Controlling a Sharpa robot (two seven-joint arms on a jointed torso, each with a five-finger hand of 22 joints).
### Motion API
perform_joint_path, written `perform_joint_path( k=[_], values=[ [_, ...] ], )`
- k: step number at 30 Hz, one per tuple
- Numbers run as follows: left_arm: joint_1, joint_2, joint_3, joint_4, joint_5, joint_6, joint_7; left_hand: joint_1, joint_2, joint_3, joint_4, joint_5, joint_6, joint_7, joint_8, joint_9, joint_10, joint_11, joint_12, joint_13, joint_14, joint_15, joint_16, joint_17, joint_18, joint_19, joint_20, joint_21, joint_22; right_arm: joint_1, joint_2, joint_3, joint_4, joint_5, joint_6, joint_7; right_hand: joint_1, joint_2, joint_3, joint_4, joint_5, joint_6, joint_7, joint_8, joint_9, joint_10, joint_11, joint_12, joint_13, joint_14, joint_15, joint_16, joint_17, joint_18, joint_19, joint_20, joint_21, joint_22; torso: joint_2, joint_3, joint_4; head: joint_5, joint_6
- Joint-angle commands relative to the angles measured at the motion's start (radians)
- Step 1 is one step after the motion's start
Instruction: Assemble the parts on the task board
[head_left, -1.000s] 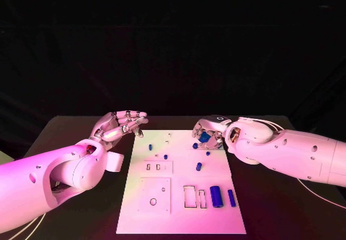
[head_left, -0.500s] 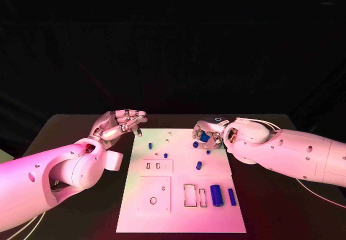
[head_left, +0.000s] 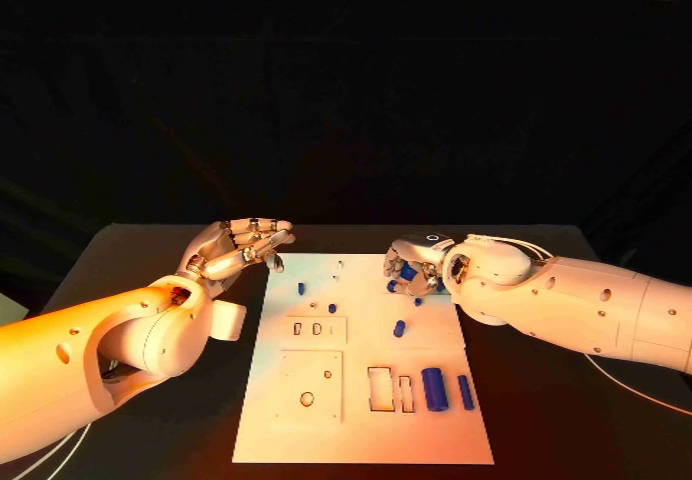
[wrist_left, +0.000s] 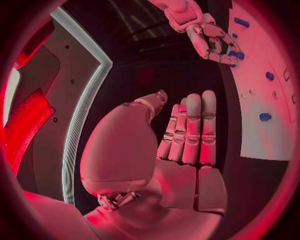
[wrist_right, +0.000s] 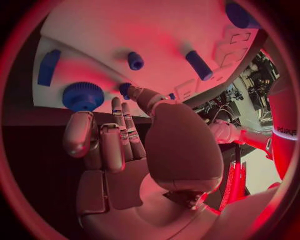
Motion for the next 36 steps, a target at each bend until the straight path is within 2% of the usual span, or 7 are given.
perform_joint_path(
  k=[1,13,15,17,29,31,36],
  values=[
    [0.001,0.002,0.001,0.000,0.003,0.006,0.005,-0.008,0.003,0.007,0.001,0.002,-0.011,0.000,0.004,0.001,-0.009,-0.002,-0.005,0.001,-0.005,0.001,0.005,0.001,0.013,-0.007,0.001,0.006,0.003,-0.003,0.004,0.000,-0.004,0.003,0.012,0.001,0.000,0.010,0.009,0.000,0.005,0.007,0.002,0.006,0.002,0.007,0.000,0.001,0.000,0.063,0.002,0.008,0.001,-0.017,0.007,-0.001,0.008,0.002,0.004,-0.0009,0.0009,-0.001,-0.001],
    [0.001,0.001,0.001,-0.003,0.005,0.003,0.002,-0.009,0.003,0.009,0.000,0.002,-0.014,0.001,0.003,0.002,-0.012,-0.001,-0.006,0.002,-0.006,0.002,0.008,0.001,0.013,-0.009,0.001,0.011,0.006,-0.008,0.009,-0.001,-0.007,0.003,0.010,0.002,0.005,0.014,0.041,0.003,-0.002,0.034,-0.009,0.025,0.021,0.052,-0.012,0.008,0.006,0.063,-0.008,0.015,0.006,-0.023,0.022,-0.007,0.033,0.043,0.005,-0.0018,0.0019,-0.001,-0.003],
    [0.001,0.001,0.001,-0.004,0.005,0.003,0.002,-0.008,0.004,0.010,0.000,0.002,-0.015,0.001,0.003,0.002,-0.013,0.000,-0.006,0.002,-0.006,0.002,0.009,0.002,0.013,-0.010,0.001,0.014,0.008,-0.008,0.009,-0.001,-0.005,0.000,-0.008,0.003,0.018,0.023,0.052,-0.003,-0.013,0.052,-0.019,0.040,0.031,0.083,-0.022,0.015,0.012,0.063,-0.017,0.018,0.008,-0.024,0.025,-0.012,0.039,0.053,0.005,-0.0017,0.0023,-0.001,-0.002],
    [0.001,0.001,0.001,-0.004,0.006,0.002,0.001,-0.008,0.004,0.010,0.000,0.002,-0.015,0.001,0.003,0.002,-0.013,0.000,-0.006,0.002,-0.006,0.002,0.009,0.002,0.013,-0.010,0.001,0.014,0.008,-0.008,0.009,-0.001,-0.004,-0.001,-0.032,0.005,0.037,0.043,0.081,-0.014,-0.092,0.068,-0.028,0.061,0.050,0.116,-0.035,0.016,0.020,0.063,-0.029,0.021,0.009,-0.027,0.030,-0.024,0.050,0.070,0.006,-0.0015,0.0026,-0.001,-0.002],
    [0.001,0.001,0.001,-0.009,0.012,0.001,0.001,-0.007,0.005,0.012,-0.002,0.002,-0.018,0.002,0.002,0.003,-0.016,0.001,-0.007,0.002,-0.006,0.003,0.013,0.002,0.013,-0.013,0.002,0.020,0.012,-0.009,0.010,0.000,0.018,-0.003,-0.212,-0.024,0.041,0.059,0.093,-0.029,-0.081,0.096,-0.040,0.102,0.083,0.161,-0.053,0.026,0.038,0.066,-0.047,0.032,0.028,-0.040,0.059,-0.032,0.091,0.137,0.004,-0.0022,0.0048,-0.004,0.009],
    [0.001,0.000,0.001,-0.010,0.014,0.001,0.002,-0.011,0.002,0.012,-0.003,0.002,-0.028,0.004,-0.002,0.004,-0.025,0.003,-0.009,0.002,-0.004,0.004,0.021,0.003,0.013,-0.016,0.003,0.030,0.018,-0.008,0.018,0.000,0.016,-0.003,-0.230,-0.030,0.042,0.060,0.094,-0.031,-0.080,0.095,-0.040,0.104,0.085,0.162,-0.054,0.025,0.039,0.066,-0.048,0.033,0.029,-0.041,0.062,-0.032,0.095,0.143,0.006,-0.0022,0.0055,-0.004,0.014],
    [0.001,0.002,0.001,-0.012,0.016,0.001,0.002,-0.011,0.002,0.013,-0.004,0.002,-0.030,0.005,-0.002,0.004,-0.027,0.004,-0.009,0.002,-0.003,0.005,0.024,0.003,0.013,-0.017,0.004,0.034,0.020,-0.006,0.046,0.002,0.000,-0.004,-0.250,-0.039,0.041,0.058,0.095,-0.034,-0.077,0.090,-0.038,0.105,0.088,0.160,-0.052,0.022,0.039,0.066,-0.048,0.034,0.031,-0.041,0.064,-0.032,0.098,0.148,0.006,0.0005,0.0082,-0.005,0.012]
  ],
)
